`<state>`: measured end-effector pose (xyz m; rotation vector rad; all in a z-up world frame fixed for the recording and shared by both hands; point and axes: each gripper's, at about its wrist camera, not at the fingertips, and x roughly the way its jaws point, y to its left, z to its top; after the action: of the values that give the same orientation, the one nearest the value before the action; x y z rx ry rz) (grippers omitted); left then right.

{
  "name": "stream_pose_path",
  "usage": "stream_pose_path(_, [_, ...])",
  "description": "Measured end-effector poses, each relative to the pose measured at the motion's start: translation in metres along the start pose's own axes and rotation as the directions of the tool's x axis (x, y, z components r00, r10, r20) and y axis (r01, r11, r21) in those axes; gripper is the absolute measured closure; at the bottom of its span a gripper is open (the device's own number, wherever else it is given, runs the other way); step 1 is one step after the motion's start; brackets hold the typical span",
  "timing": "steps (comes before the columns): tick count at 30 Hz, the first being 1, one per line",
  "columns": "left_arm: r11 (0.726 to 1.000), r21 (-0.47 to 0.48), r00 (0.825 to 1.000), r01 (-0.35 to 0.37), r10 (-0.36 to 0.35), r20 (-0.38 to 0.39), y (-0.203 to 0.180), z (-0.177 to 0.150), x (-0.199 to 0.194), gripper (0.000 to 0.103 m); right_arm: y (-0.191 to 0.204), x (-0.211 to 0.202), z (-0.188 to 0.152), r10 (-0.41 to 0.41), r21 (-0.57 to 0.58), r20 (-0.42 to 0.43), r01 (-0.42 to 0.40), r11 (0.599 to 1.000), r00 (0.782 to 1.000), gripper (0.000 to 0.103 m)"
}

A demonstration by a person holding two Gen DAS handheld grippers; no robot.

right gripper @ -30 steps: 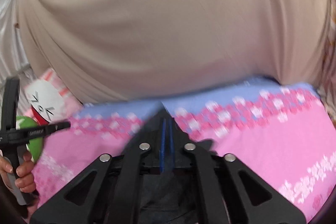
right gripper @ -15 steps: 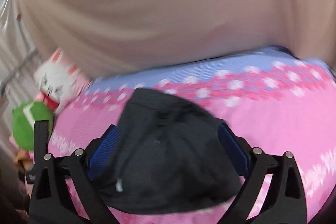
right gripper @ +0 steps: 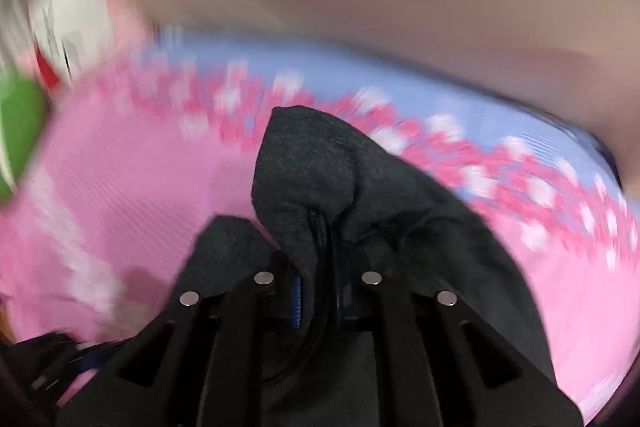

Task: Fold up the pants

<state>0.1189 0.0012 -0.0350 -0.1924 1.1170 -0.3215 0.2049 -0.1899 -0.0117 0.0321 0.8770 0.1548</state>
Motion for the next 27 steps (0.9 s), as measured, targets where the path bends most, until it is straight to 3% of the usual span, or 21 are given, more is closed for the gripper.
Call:
stream_pose_path(2, [0.999, 0.024, 1.0, 0.026, -0.026, 0.008, -0.004, -0.005, -0.008, 0.041, -0.05, -0.059, -0.033, 0.029, 0.16, 0.126, -0.049, 0.986, 0.992, 0.093])
stream_pose_path(3, [0.999, 0.039, 1.0, 0.026, -0.026, 0.011, -0.006, -0.008, -0.01, 0.041, -0.067, -0.074, -0.048, 0.02, 0.206, 0.152, -0.051, 0.977, 0.988, 0.086])
stream_pose_path(4, [0.998, 0.047, 0.999, 0.037, -0.038, 0.012, -0.007, -0.011, -0.013, 0.041, -0.094, -0.093, -0.078, -0.029, 0.277, 0.163, -0.018, 0.961, 0.986, 0.074])
stream_pose_path(5, [0.998, 0.042, 0.998, 0.054, -0.055, 0.011, -0.006, -0.012, -0.014, 0.039, -0.11, -0.097, -0.097, -0.084, 0.313, 0.142, 0.036, 0.949, 0.986, 0.038])
stream_pose_path(6, [0.997, 0.019, 0.997, 0.073, -0.073, 0.012, -0.003, -0.014, -0.017, 0.038, -0.125, -0.101, -0.116, -0.156, 0.343, 0.111, 0.109, 0.933, 0.982, 0.029])
stream_pose_path(8, [0.988, -0.075, 0.991, 0.135, -0.133, 0.032, 0.012, -0.017, -0.026, 0.036, -0.145, -0.109, -0.14, -0.169, 0.384, 0.09, 0.123, 0.915, 0.981, 0.029])
stream_pose_path(10, [0.972, -0.168, 0.985, 0.167, -0.157, 0.074, 0.029, -0.018, -0.036, 0.034, -0.159, -0.12, -0.147, -0.096, 0.431, 0.137, 0.028, 0.902, 0.986, 0.029])
stream_pose_path(12, [0.964, -0.223, 0.986, 0.147, -0.126, 0.106, 0.037, -0.019, -0.04, 0.027, -0.164, -0.122, -0.14, -0.026, 0.437, 0.17, -0.052, 0.898, 0.985, 0.028])
stream_pose_path(15, [0.958, -0.266, 0.993, 0.106, -0.09, 0.071, 0.041, -0.02, -0.03, 0.027, -0.171, -0.088, -0.114, 0.055, 0.416, 0.153, -0.115, 0.902, 0.987, 0.016])
stream_pose_path(16, [0.958, -0.27, 0.995, 0.095, -0.083, 0.054, 0.04, -0.02, -0.026, 0.027, -0.172, -0.065, -0.107, 0.06, 0.429, 0.099, -0.097, 0.898, 0.993, 0.016])
stream_pose_path(17, [0.958, -0.273, 0.996, 0.09, -0.08, 0.046, 0.039, -0.021, -0.023, 0.027, -0.174, -0.05, -0.104, 0.077, 0.43, 0.059, -0.094, 0.898, 0.995, 0.028])
stream_pose_path(18, [0.958, -0.272, 0.996, 0.088, -0.08, 0.04, 0.039, -0.022, -0.021, 0.027, -0.172, -0.034, -0.102, 0.109, 0.429, 0.026, -0.11, 0.896, 0.994, 0.061])
stream_pose_path(19, [0.96, -0.268, 0.996, 0.086, -0.08, 0.035, 0.038, -0.022, -0.018, 0.027, -0.166, -0.03, -0.099, 0.116, 0.422, 0.008, -0.108, 0.9, 0.993, 0.063])
stream_pose_path(21, [0.961, -0.261, 0.996, 0.087, -0.082, 0.03, 0.037, -0.021, -0.016, 0.027, -0.157, -0.042, -0.094, 0.102, 0.382, 0.047, -0.112, 0.917, 0.994, 0.086])
stream_pose_path(23, [0.957, -0.271, 0.995, 0.103, -0.098, 0.033, 0.04, -0.021, -0.016, 0.027, -0.149, -0.085, -0.093, 0.123, 0.372, 0.151, -0.172, 0.912, 0.981, 0.088])
stream_pose_path(25, [0.955, -0.273, 0.993, 0.116, -0.109, 0.038, 0.042, -0.02, -0.017, 0.027, -0.145, -0.126, -0.107, 0.078, 0.367, 0.223, -0.157, 0.917, 0.972, 0.087])
stream_pose_path(27, [0.955, -0.274, 0.993, 0.118, -0.111, 0.041, 0.043, -0.017, -0.015, 0.027, -0.148, -0.133, -0.131, 0.032, 0.385, 0.198, -0.107, 0.917, 0.98, 0.081])
